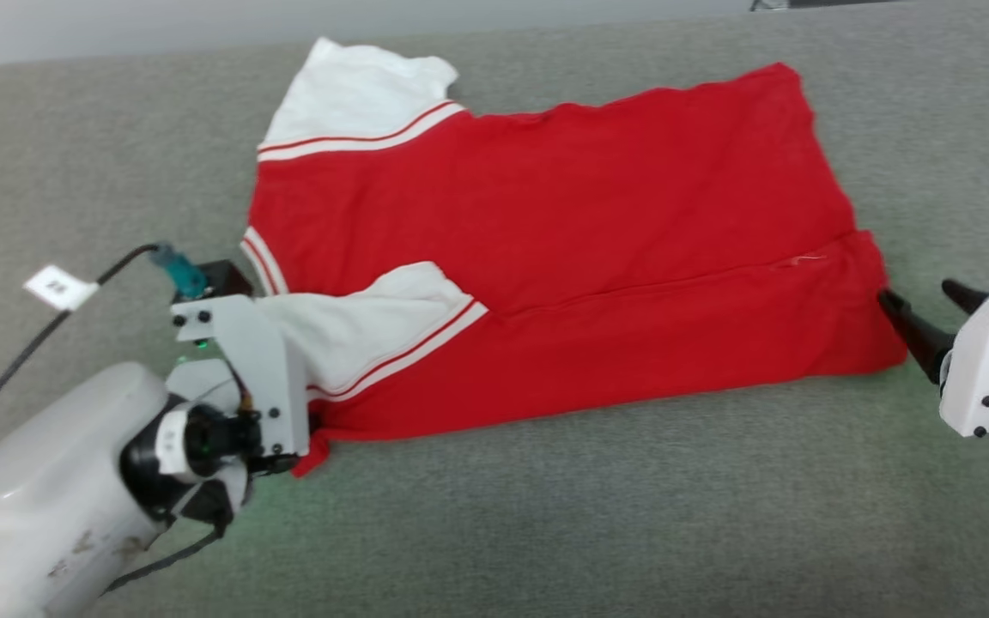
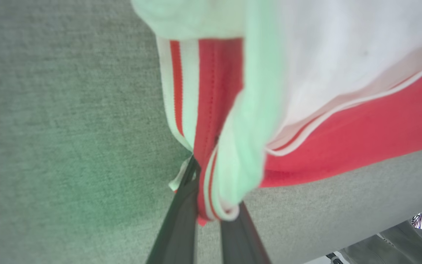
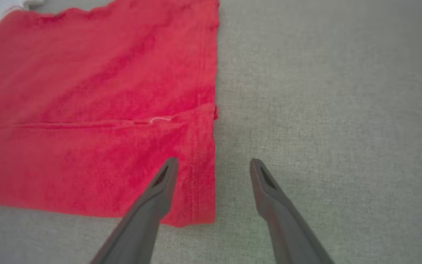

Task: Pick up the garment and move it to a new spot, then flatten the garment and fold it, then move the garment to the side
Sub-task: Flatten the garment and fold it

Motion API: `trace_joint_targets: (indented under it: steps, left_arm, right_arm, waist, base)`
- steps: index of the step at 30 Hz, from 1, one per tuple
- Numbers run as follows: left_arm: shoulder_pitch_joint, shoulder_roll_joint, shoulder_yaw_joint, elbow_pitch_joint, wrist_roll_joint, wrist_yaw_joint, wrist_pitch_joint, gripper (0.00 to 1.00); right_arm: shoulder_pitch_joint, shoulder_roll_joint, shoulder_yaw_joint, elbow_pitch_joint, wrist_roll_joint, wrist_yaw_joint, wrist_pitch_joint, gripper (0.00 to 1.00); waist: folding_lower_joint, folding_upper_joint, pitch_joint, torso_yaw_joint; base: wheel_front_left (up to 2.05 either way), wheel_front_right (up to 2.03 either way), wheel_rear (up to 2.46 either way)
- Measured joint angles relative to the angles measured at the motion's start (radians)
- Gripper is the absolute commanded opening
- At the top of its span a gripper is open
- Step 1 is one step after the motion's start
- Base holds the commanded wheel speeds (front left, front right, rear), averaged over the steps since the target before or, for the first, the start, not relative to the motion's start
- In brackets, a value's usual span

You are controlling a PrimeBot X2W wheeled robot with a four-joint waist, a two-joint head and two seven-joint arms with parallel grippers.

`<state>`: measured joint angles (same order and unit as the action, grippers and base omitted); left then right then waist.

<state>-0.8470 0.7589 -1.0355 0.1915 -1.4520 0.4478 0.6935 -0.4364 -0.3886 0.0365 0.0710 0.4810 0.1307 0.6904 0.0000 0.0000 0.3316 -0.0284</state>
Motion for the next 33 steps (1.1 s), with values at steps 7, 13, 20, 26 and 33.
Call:
trace_joint_targets:
  steps: [7, 13, 20, 26, 33]
  left_arm:
    - [-0.038, -0.064, -0.013, 0.033, 0.018, -0.032, 0.001, 0.00]
    - [-0.056, -0.093, -0.010, 0.057, 0.019, -0.053, -0.003, 0.00]
    - [-0.067, -0.112, -0.006, 0.082, 0.016, -0.077, -0.003, 0.00]
    - [-0.069, -0.117, -0.002, 0.101, 0.010, -0.087, -0.002, 0.00]
    - [-0.069, -0.112, 0.000, 0.111, 0.009, -0.088, -0.002, 0.00]
  right_arm:
    - [-0.069, -0.012, 0.006, 0.074, 0.014, 0.000, 0.255, 1.00]
    - [-0.101, -0.004, -0.008, 0.116, -0.019, 0.000, 0.379, 1.00]
    - [-0.125, -0.005, -0.004, 0.126, -0.044, 0.000, 0.446, 0.16]
    - [-0.127, -0.002, 0.000, 0.133, -0.032, 0.000, 0.440, 0.00]
    - [-0.126, -0.006, -0.006, 0.146, -0.022, 0.001, 0.405, 0.00]
  waist:
    - [0.0000, 0.0000, 0.016, 0.061]
    - [0.0000, 0.0000, 0.040, 0.095]
    - [0.0000, 0.0000, 0.056, 0.110]
    - [0.0000, 0.0000, 0.050, 0.106]
    - [0.0000, 0.0000, 0.030, 0.096]
  base:
    - [0.00, 0.00, 0.00]
    - [0.00, 0.00, 0.00]
    - [0.00, 0.00, 0.00]
    - [0.00, 0.00, 0.00]
    - [0.00, 0.00, 0.00]
